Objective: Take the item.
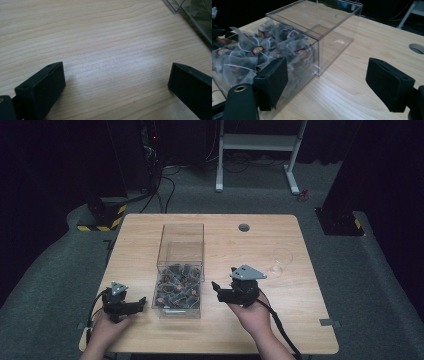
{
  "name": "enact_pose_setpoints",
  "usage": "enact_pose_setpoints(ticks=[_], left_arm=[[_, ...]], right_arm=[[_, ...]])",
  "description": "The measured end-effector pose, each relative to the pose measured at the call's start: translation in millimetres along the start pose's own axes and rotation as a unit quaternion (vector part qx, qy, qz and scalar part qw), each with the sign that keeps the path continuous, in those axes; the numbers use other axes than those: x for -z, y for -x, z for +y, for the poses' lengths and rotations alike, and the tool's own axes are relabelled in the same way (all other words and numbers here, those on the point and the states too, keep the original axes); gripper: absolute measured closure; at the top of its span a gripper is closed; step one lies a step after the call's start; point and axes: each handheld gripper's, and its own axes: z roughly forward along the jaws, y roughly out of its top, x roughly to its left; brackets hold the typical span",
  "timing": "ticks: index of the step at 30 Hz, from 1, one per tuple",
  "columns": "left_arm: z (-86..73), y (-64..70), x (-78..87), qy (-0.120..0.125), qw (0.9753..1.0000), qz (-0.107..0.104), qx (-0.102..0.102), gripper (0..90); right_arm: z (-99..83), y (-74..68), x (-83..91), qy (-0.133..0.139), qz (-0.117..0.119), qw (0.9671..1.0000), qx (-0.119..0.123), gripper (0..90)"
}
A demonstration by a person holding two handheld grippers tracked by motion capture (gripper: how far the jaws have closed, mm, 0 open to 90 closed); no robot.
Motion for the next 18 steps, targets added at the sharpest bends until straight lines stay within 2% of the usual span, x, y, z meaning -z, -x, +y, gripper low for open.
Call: enact_pose_setpoints(ticks=[4,18], left_arm=[[0.1,0.0,0.1,-0.001,1.0000,0.000,0.000,1.3],[0.1,-0.1,0.1,-0.001,1.0000,-0.001,0.000,1.3]], right_arm=[[1.9,-8.7,-5.4,-0.001,0.012,0.9999,0.008,19.0],[4.0,-35.8,-17.6,-0.015,0.056,0.9982,0.015,24.7]])
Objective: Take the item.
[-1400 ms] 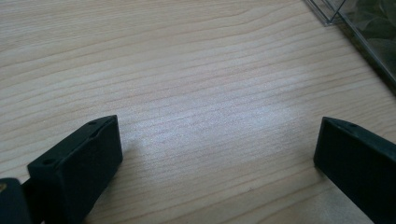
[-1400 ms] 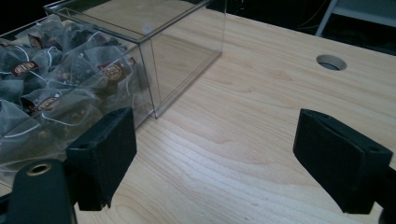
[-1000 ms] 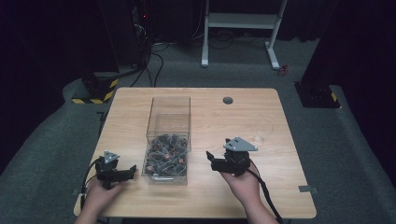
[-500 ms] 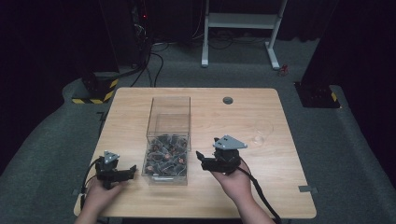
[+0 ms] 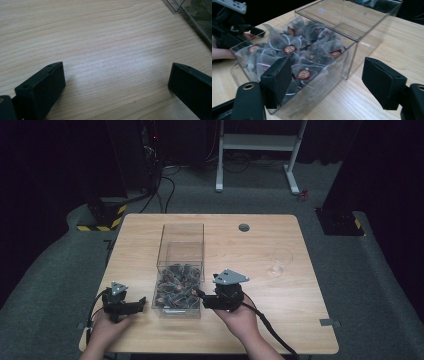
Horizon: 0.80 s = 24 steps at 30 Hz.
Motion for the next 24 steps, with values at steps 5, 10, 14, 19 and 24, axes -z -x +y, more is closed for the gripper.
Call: enact_pose_setpoints(ticks=[5,10,14,19,24], left_arm=[[-0.1,0.0,-0.1,0.001,1.0000,0.000,0.000,1.3],[-0.1,0.0,-0.1,0.001,1.0000,0.000,0.000,1.3],[-0.1,0.0,-0.1,0.001,1.0000,0.000,0.000,1.3],[-0.1,0.0,-0.1,0.001,1.0000,0.000,0.000,1.3],[-0.1,0.0,0.0,0.001,1.0000,0.000,0.000,1.3]], right_arm=[[1.8,-10.1,-3.2,-0.002,0.015,0.9999,0.008,27.5],[3.0,-20.4,-7.1,-0.006,0.031,0.9994,0.017,31.4],[3.5,-28.1,-10.7,-0.009,0.042,0.9989,0.020,35.2],[4.2,-37.0,-15.7,-0.013,0.062,0.9975,0.032,44.6],[3.8,-45.4,-22.5,-0.022,0.077,0.9960,0.038,53.3]])
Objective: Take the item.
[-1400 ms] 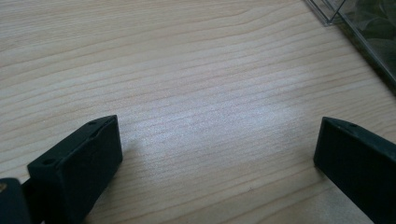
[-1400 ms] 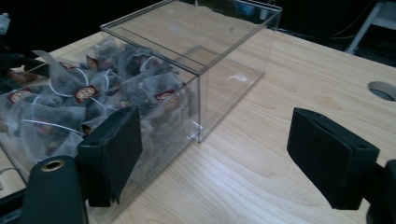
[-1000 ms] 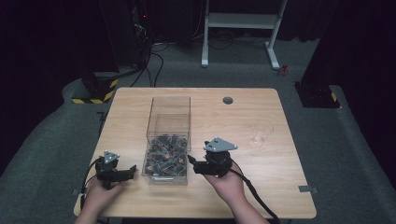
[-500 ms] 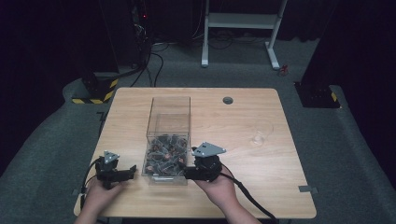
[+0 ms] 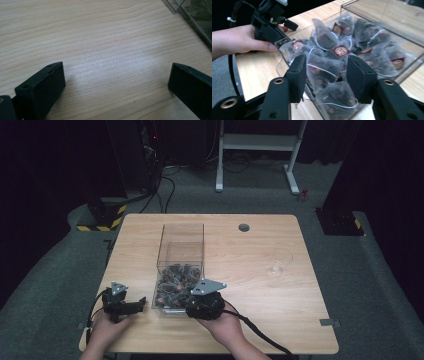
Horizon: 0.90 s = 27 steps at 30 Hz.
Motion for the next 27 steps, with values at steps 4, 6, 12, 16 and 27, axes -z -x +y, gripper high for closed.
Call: enact_pose_setpoints(ticks=[4,6,12,16,27], left_arm=[[0.0,0.0,0.0,0.000,1.0000,0.000,0.000,1.3],[-0.1,-0.1,0.2,0.000,1.0000,-0.001,0.000,1.3],[-0.2,-0.1,0.2,0.000,1.0000,-0.001,-0.001,1.3],[-0.2,-0.3,0.3,0.000,1.0000,-0.002,-0.002,1.3],[-0.2,-0.3,0.3,0.000,1.0000,-0.002,-0.002,1.3]], right_arm=[[-0.8,-3.9,-7.7,-0.011,0.003,0.9999,0.003,55.5],[-1.0,-4.6,-9.8,-0.014,0.003,0.9999,0.005,55.5],[-0.3,-5.4,-15.3,-0.029,-0.018,0.9992,0.020,58.3],[-3.1,-3.2,-15.3,-0.040,-0.012,0.9990,0.017,62.8],[-6.0,-0.1,-19.3,-0.056,-0.006,0.9983,0.017,75.3]])
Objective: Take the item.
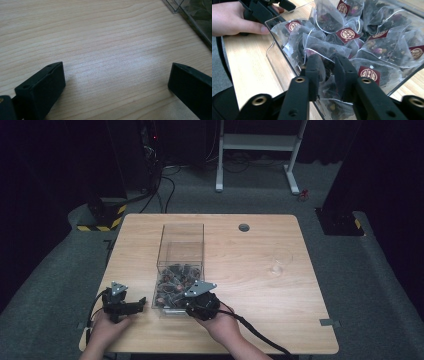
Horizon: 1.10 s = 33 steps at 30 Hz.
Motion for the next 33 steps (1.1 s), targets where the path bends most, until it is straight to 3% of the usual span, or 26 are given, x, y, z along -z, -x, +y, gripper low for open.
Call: enact_pose_setpoints(ticks=[6,14,33], left_arm=[[0.0,0.0,0.0,0.000,1.0000,0.000,0.000,1.3],[0.0,0.0,0.0,0.000,1.0000,0.000,0.000,1.3],[0.0,0.0,0.0,0.000,1.0000,0.000,0.000,1.3]], right_arm=[[-1.1,0.7,-1.9,-0.003,0.025,0.9997,0.001,89.9],[0.9,0.6,4.5,0.015,0.023,0.9996,0.012,90.0],[4.9,5.4,19.6,0.059,0.020,0.9980,0.002,90.0]])
